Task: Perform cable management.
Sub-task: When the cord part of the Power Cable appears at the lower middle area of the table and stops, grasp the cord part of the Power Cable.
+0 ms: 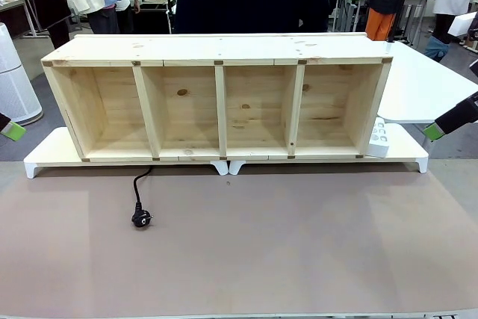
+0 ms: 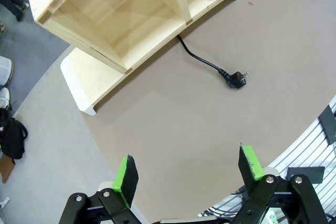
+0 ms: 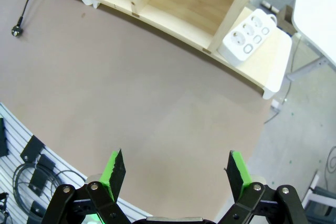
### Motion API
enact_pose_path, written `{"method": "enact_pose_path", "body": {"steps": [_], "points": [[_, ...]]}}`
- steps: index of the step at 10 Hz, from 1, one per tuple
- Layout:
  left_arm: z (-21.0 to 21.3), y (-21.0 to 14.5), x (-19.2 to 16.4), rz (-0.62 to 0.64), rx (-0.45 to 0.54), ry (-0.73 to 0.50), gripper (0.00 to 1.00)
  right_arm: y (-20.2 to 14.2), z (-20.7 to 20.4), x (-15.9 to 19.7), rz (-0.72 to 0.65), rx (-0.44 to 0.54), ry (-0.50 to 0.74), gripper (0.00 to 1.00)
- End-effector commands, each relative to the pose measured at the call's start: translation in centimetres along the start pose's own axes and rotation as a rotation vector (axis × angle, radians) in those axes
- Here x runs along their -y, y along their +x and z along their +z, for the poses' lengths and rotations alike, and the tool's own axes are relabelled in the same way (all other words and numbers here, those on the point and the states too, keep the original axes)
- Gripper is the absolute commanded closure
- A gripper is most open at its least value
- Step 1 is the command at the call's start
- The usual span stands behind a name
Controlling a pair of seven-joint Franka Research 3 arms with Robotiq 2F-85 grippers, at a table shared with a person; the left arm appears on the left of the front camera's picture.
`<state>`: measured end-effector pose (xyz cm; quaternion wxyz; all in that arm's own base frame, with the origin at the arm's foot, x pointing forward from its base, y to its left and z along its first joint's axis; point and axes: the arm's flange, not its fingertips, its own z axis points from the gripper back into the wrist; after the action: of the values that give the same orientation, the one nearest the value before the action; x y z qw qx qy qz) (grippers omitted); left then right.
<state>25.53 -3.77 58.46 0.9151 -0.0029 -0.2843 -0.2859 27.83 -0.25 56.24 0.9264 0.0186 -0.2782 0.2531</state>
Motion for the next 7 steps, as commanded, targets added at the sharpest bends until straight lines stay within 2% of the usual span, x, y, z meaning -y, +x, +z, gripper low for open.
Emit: {"method": "enact_pose_path", "body": {"steps": [1, 7], "points": [[-0.09, 0.27, -0.09, -0.007, 0.011, 0.003, 0.00, 0.14, -0.23, 0.11, -0.005, 0.002, -0.002, 0.00], [-0.09, 0.27, -0.09, -0.007, 0.011, 0.003, 0.00, 0.14, -0.23, 0.11, -0.005, 0.002, -0.002, 0.00]]}}
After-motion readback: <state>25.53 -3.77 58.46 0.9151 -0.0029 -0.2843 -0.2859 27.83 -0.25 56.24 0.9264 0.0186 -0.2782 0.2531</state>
